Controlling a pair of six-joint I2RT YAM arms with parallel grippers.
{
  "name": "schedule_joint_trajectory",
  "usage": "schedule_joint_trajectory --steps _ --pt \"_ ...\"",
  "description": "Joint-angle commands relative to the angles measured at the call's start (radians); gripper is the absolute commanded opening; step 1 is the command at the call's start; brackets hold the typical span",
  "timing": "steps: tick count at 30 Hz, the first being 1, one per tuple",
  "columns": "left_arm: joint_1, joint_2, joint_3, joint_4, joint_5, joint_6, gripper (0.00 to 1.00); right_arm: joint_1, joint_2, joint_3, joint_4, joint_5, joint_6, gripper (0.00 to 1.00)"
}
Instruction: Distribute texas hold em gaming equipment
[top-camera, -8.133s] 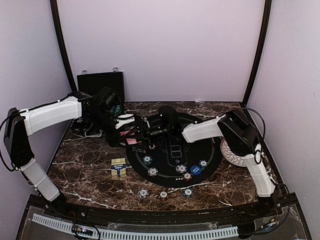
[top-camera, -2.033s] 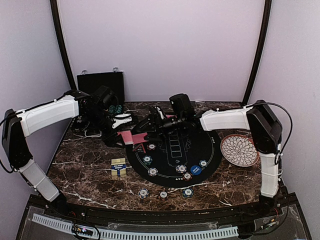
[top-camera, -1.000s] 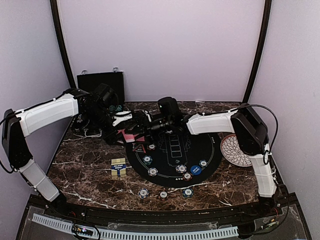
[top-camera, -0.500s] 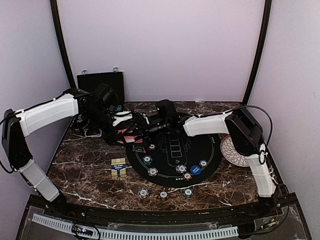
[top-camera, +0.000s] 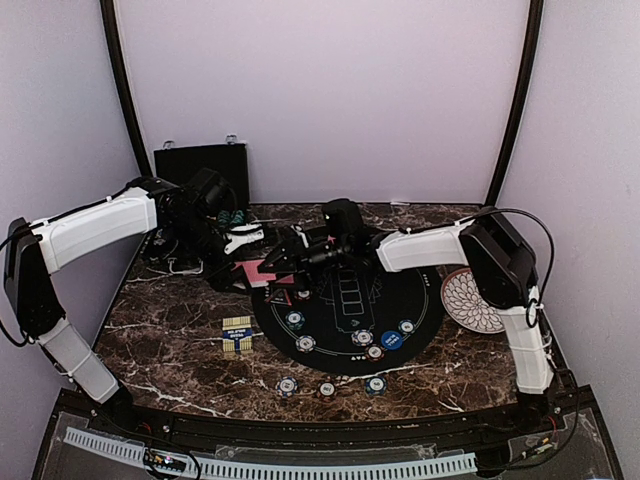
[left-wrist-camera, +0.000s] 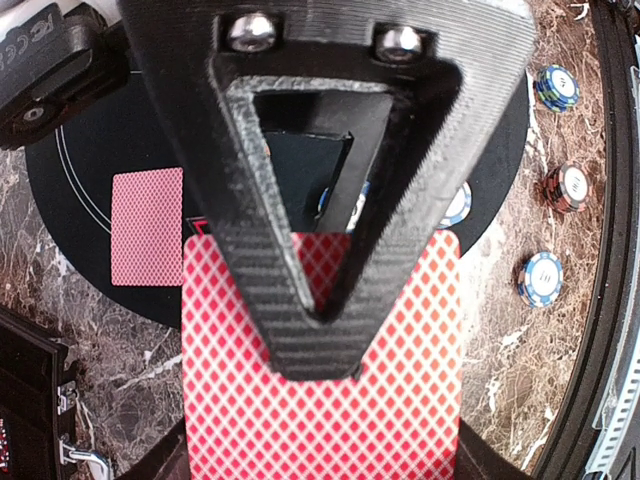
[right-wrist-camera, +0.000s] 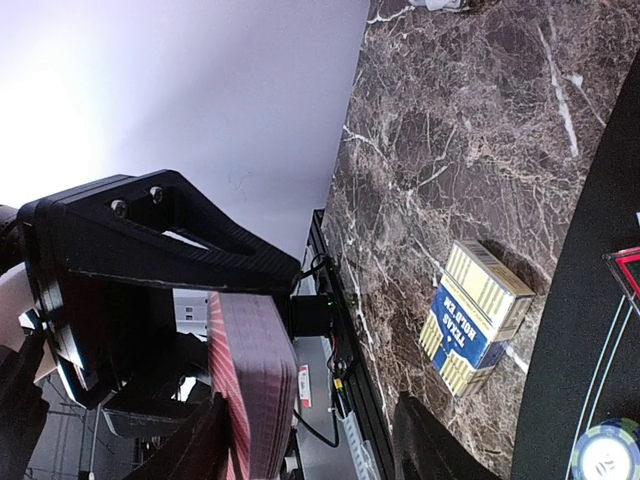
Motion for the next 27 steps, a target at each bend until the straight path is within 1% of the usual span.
schedule_joint_trajectory --steps 1,2,5,7,14,22,27 --pt "0.005 -0.019 0.023 0.01 0.023 -0.004 0.0 -0.005 -0.059 -0.025 0.012 -0.002 0.002 0.53" --pt "0.005 -0.016 0.025 0.011 0.024 -0.004 0.0 -0.005 -0.066 -0.025 0.012 -0.002 0.002 0.51" --pt "0.005 -0.014 0.026 0.011 0.022 -0.004 0.0 -0.004 -0.082 -0.024 0.001 0.002 -0.005 0.42" --pt "0.005 -0.013 0.025 0.008 0.023 -0.001 0.0 -0.004 -0.092 -0.027 -0.012 0.006 -0.011 0.38" --pt "0.006 -0.007 0.02 0.01 0.015 0.001 0.0 -0.005 -0.109 -0.026 -0.022 0.0 -0.008 0.32" --pt "0.005 -0.006 0.024 0.009 0.016 0.001 0.0 -0.005 -0.125 -0.018 -0.067 -0.002 -0.03 0.16" --pt "0.005 -0.003 0.021 0.005 0.016 0.002 0.0 -0.008 -0.132 -0.014 -0.107 -0.004 -0.052 0.11"
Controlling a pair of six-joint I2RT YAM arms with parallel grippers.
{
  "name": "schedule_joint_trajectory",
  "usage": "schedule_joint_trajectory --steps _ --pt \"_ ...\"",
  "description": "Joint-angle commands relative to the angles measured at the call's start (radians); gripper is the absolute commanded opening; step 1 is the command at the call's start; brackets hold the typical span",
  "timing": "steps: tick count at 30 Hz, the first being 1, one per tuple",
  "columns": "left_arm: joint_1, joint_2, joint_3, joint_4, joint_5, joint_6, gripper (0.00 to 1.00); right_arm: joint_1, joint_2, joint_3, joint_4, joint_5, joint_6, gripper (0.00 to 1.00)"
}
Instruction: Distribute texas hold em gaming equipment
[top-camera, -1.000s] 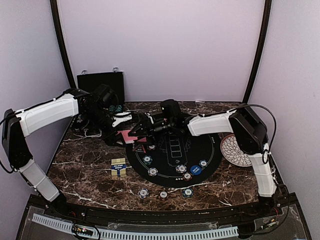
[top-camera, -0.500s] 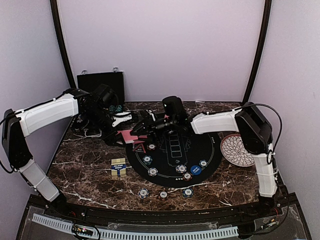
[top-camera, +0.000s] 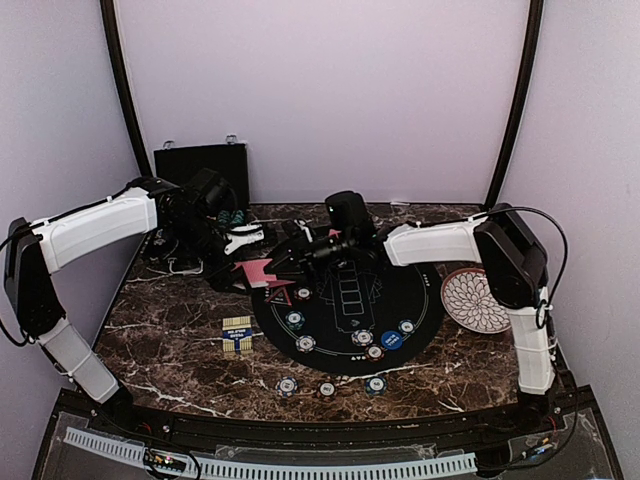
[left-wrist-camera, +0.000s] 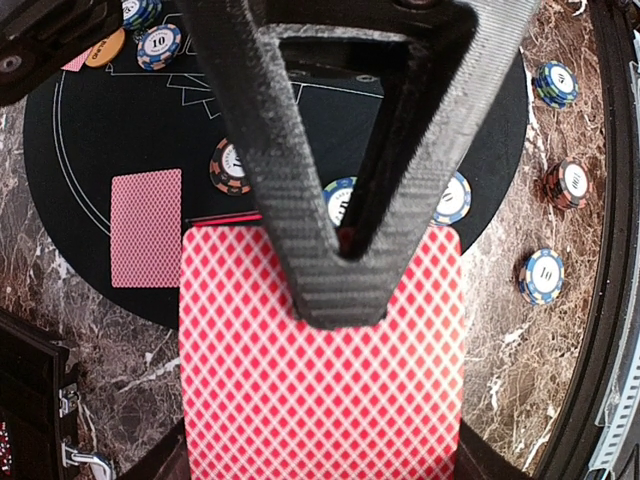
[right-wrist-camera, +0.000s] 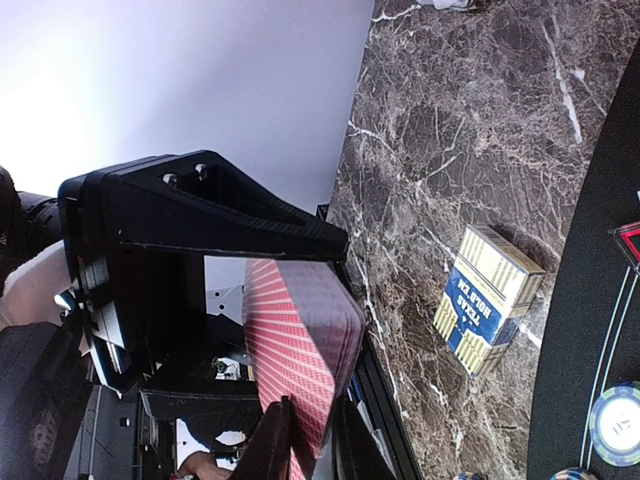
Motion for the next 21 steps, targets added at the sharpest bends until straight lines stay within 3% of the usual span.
schedule_joint_trajectory --steps 1,11,21 --pt "0.005 -0.005 0.021 0.005 0.014 0.002 0.0 -0.008 -0.06 0.006 -0.035 -0.011 -0.036 0.11" --pt "0.005 -0.008 0.018 0.002 0.013 0.0 0.0 -0.019 -0.08 0.006 -0.075 -0.009 -0.056 0.02" --pt "0.005 -0.004 0.015 0.001 0.013 0.001 0.0 -0.09 -0.152 -0.089 -0.114 -0.003 -0.086 0.0"
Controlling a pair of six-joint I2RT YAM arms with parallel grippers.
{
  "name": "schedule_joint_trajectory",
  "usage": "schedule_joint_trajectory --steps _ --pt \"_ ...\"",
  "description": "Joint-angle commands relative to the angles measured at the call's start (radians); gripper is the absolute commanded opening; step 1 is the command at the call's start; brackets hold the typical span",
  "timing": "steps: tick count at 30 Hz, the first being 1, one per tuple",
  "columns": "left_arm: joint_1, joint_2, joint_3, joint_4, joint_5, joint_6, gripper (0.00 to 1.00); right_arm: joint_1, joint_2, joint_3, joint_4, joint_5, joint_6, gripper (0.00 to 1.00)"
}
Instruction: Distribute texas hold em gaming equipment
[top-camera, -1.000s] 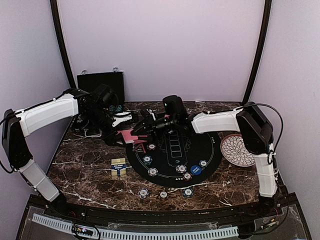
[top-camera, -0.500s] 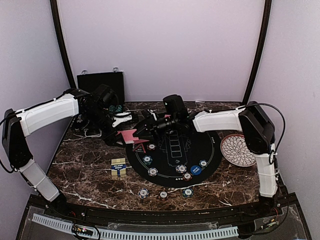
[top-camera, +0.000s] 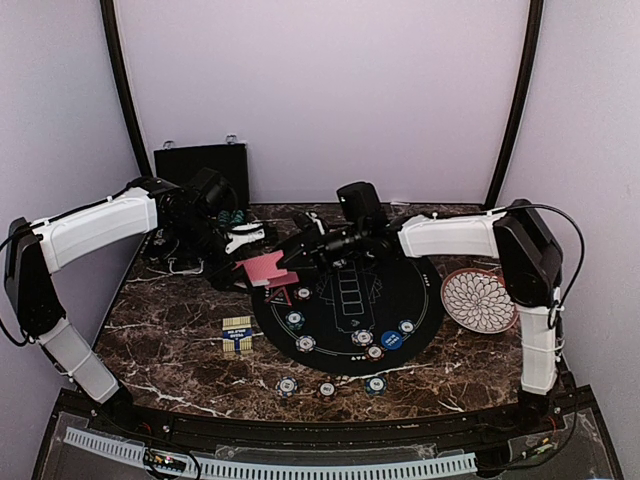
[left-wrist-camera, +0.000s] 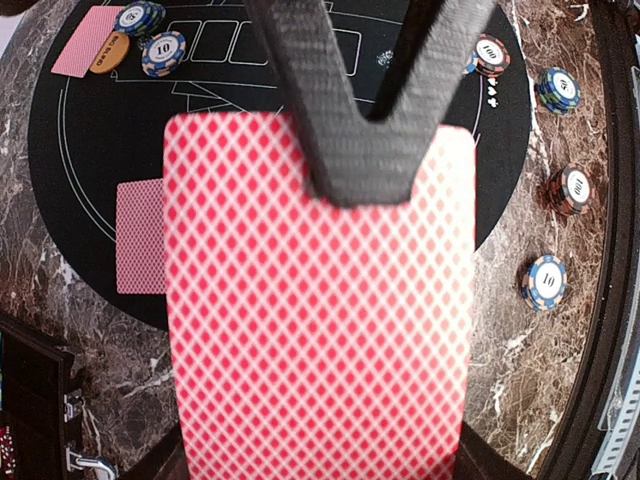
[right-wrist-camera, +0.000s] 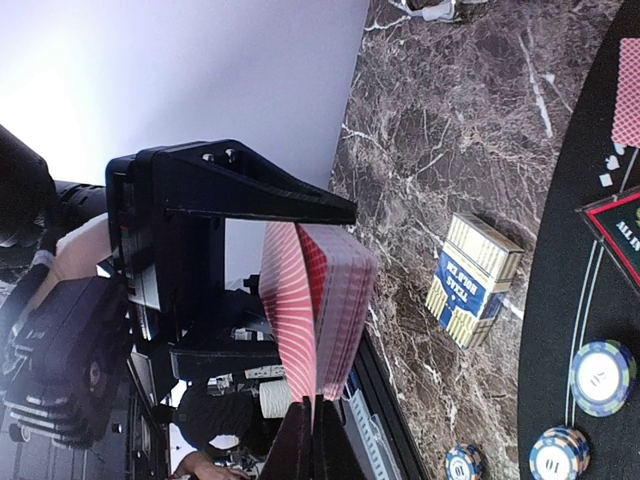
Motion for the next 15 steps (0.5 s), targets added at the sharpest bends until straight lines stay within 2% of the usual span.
schedule_joint_trajectory --steps 1,8,15 --pt "0.006 -0.007 0.014 -0.012 0.009 0.002 0.0 -0.062 -0.08 -0.074 -0.009 -0.003 -0.027 0.0" --pt "0.006 -0.011 0.012 -0.018 0.008 0.005 0.0 -0.153 -0.168 -0.238 -0.057 -0.002 -0.091 0.0" --pt "0.006 -0.006 0.016 -0.019 0.01 0.008 0.0 -0.274 -0.2 -0.341 -0.222 0.035 -0.26 0.0"
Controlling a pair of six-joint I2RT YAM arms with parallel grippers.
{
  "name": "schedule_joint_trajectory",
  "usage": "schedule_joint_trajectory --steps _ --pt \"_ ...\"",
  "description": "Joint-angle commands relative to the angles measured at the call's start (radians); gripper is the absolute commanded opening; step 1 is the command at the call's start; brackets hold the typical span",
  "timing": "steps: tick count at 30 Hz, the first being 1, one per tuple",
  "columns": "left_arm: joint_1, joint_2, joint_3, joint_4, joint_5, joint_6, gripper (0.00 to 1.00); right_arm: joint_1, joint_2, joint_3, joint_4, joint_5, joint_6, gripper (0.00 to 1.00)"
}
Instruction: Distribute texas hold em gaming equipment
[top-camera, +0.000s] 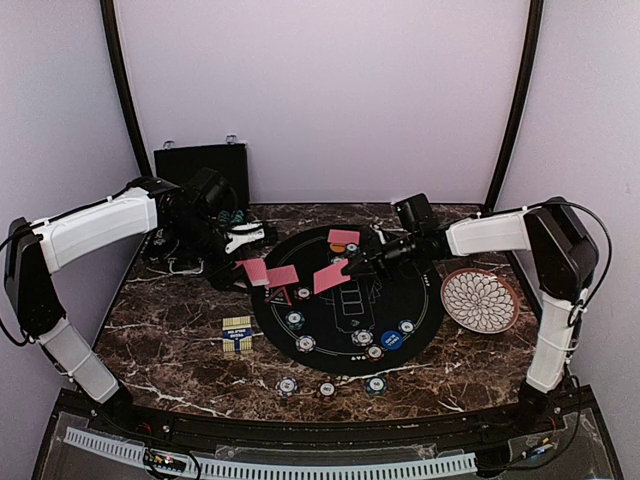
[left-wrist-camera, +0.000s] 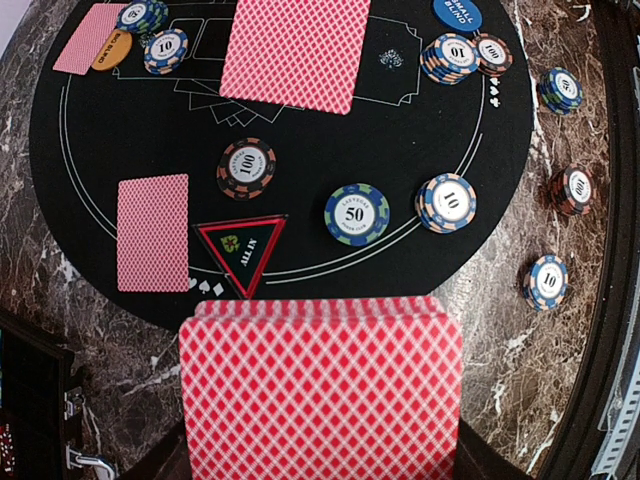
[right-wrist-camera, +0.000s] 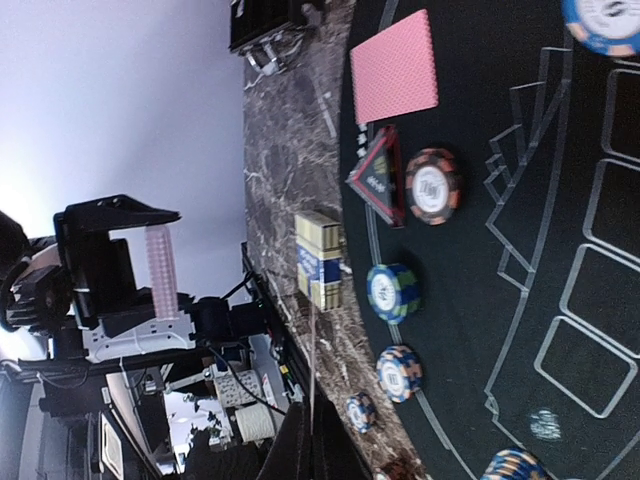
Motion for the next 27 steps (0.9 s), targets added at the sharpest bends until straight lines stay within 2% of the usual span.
schedule_joint_trajectory --steps 1,9,25,26,27 --pt "0.005 -0.006 0.017 -0.022 0.015 0.007 0.0 -0.064 -0.036 -0.045 -0.124 0.039 -0.154 0.0" --pt "0.005 -0.009 0.02 -0.032 0.017 0.007 0.0 -0.1 -0.032 -0.079 -0.262 0.119 -0.286 0.0" --pt "0.006 -0.01 0.021 -0.041 0.032 0.007 0.0 -0.12 -0.099 -0.154 -0.428 0.24 -0.41 0.0" --pt "0.006 -0.009 0.022 -0.04 0.034 0.007 0.0 -0.12 -0.096 -0.148 -0.436 0.248 -0.416 0.03" --pt "0.005 -0.008 0.023 -0.041 0.034 0.007 0.0 -0.12 -0.091 -0.142 -0.447 0.258 -0.421 0.1"
